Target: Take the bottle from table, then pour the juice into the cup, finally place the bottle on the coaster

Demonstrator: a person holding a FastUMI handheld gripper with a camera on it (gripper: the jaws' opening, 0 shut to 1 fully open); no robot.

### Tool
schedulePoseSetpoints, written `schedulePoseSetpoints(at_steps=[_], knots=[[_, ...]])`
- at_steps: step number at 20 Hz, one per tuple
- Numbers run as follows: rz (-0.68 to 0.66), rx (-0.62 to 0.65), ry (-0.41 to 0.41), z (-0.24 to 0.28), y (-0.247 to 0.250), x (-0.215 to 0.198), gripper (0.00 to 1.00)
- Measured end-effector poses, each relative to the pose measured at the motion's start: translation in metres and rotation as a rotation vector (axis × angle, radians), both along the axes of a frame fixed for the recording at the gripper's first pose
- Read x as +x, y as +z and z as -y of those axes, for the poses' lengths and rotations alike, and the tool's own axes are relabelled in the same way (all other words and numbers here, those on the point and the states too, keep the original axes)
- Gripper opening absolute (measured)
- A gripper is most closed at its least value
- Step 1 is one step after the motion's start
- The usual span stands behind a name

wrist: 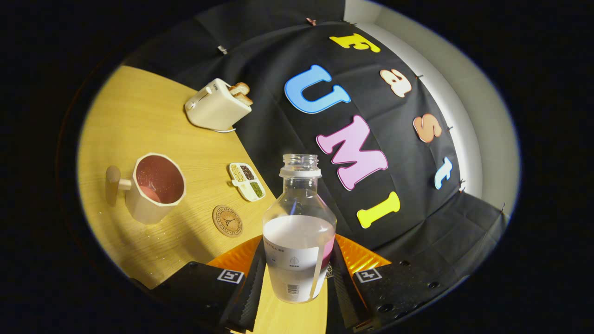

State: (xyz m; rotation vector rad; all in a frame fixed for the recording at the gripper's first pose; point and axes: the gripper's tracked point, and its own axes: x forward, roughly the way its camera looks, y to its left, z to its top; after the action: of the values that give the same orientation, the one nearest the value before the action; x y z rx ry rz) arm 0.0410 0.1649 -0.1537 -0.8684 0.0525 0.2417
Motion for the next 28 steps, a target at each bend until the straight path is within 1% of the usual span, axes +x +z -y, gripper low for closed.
schedulePoseSetpoints(at_steps=[4,11,14,20,28], knots=[[0.006,-0.133,0.047,-0.016,-0.011,-0.001,0.71],[0.007,-0.301,0.093,-0.03,-0.03,0.0,0.71],[-0.009,-0.351,0.112,-0.034,-0.041,-0.001,0.71],[0.006,-0.448,0.132,-0.038,-0.047,0.001,0.71],[0.003,-0.544,0.163,-0.04,-0.058,0.001,0.71]])
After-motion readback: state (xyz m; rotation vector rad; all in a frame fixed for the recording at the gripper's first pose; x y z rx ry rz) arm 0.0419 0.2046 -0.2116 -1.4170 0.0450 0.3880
